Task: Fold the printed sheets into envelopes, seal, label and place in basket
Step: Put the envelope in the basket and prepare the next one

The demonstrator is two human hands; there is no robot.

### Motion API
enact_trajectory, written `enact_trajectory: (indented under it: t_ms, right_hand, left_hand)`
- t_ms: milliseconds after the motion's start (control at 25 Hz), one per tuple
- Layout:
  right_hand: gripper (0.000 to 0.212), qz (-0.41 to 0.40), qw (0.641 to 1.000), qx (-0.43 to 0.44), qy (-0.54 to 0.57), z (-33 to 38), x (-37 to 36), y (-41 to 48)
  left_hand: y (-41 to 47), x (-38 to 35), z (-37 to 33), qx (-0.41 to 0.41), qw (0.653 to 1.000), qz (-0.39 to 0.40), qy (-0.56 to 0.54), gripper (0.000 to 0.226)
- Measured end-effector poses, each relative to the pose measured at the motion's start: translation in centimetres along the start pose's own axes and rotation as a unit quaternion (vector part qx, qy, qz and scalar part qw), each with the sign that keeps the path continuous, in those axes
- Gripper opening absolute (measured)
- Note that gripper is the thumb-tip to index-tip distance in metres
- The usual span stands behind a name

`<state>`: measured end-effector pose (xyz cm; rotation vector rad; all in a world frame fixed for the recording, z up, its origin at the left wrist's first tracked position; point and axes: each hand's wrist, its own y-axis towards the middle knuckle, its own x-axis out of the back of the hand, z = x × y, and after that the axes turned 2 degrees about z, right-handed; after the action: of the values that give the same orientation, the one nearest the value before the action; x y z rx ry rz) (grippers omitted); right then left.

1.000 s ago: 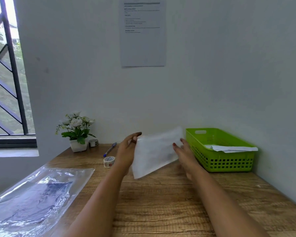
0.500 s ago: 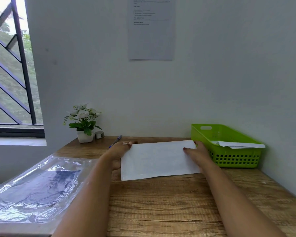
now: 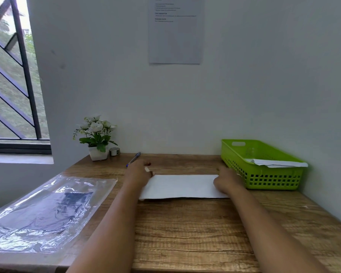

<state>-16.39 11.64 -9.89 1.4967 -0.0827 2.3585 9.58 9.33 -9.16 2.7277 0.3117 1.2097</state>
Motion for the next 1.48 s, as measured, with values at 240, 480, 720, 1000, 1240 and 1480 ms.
enact_trajectory:
  t_ms: [240,480,720,1000,1240,1480]
  right_hand:
    - [0.062,0.161,0.952,0.239,-0.099,4.7,-3.3,-3.4]
    - [0.079,0.210,0.952,0.167,-0.146,4.6,-3.6,-3.5]
    - [0.084,0.201,0.954,0.157,-0.158,4.7,-3.5,-3.9]
    - [0.072,0.174,0.959,0.184,-0.124,4.1,-3.2,-3.5]
    - [0.043,0.028,0.971,0.234,0.047,4.9,-2.5,-3.2]
    - [0.031,0.030,0.889,0.227,0.397,4.8,-1.3,-3.1]
  left_hand:
    - [0.0,-0.2,0.1,-0.028,0.996,-0.010,0.089,0.036]
    - [-0.7,-0.2,-0.1,-0.024,0.990,-0.064,0.121,0.042]
    - [-1.0,0.2,1.3,0.045,0.986,-0.094,0.129,0.036]
    - [-0.3,0.3,2.6,0.045,0.984,-0.111,0.131,0.032]
    - [-0.1,0.5,0.3,-0.042,0.988,-0.077,-0.125,0.010]
    - [-1.1,-2.8,-3.4,-0.136,0.931,0.114,-0.319,0.013]
